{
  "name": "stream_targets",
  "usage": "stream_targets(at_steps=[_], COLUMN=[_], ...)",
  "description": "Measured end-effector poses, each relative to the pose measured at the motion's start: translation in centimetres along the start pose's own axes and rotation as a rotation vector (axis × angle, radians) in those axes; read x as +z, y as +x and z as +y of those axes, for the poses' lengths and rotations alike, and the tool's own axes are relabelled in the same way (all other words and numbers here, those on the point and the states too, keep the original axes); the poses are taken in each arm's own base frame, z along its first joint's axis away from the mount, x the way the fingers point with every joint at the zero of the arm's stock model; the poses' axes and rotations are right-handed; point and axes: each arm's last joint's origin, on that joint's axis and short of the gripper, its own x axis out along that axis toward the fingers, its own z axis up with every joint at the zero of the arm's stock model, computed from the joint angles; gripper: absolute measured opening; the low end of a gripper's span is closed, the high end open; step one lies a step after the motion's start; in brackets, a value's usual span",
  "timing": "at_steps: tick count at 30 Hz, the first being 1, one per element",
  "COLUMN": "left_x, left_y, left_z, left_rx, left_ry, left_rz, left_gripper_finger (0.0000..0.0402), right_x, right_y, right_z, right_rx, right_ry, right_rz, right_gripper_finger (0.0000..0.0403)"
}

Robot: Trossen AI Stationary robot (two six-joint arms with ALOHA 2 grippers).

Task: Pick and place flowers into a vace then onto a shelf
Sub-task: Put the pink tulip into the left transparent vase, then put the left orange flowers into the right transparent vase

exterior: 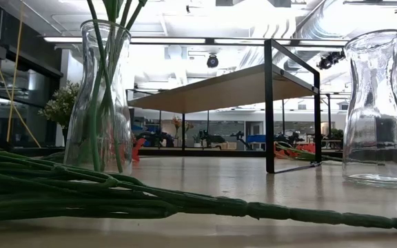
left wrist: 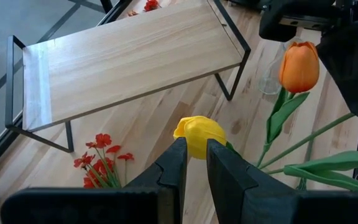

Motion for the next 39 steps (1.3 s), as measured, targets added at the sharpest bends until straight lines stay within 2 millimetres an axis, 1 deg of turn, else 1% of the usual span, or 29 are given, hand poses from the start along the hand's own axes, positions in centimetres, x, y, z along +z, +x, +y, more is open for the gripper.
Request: stream_targets(at_steps=[3,6,12,17,28,33,39], left_x=[0.0,0.0,0.0,0.0,0.0,-0.1,-0.3], left_y=[0.0,0.0,0.0,0.0,0.0,0.0,0.0], left_z=[0.0,0.0,0.0,0.0,0.0,0.2,0.4], left_rx=[0.0,0.0,0.0,0.0,0.0,0.013,0.031], left_ry=[0.0,0.0,0.0,0.0,0.001,0.015,0.034], left_rz=[0.0,0.0,0.0,0.0,0.001,0.011,0.024], left_gripper_finger=[0.0097,0.0097,0.0097,0.0097,0.0097,0.0097,0.0097], right_x=[0.0,-0.1,-0.5,-0.6,-0.8,0.3,2.6], right_y=[0.0,0.0,0.0,0.1,0.0,-1.2,-3.9], right_z=[0.0,-0.2,-0.7,-0.9,-0.8,-0.3,0.5], right_rx=[-0.001,0.001,-0.005,-0.009,-0.006,0.003,-0.043], right_ry=[0.0,0.001,0.04,0.043,0.035,0.022,-0.07], right_rz=[0.0,0.005,0.052,0.055,0.079,0.051,-0.023], right_gripper_finger=[0.0025,0.0039,0.0089,0.0124,0.0161,0.0169,0.0166])
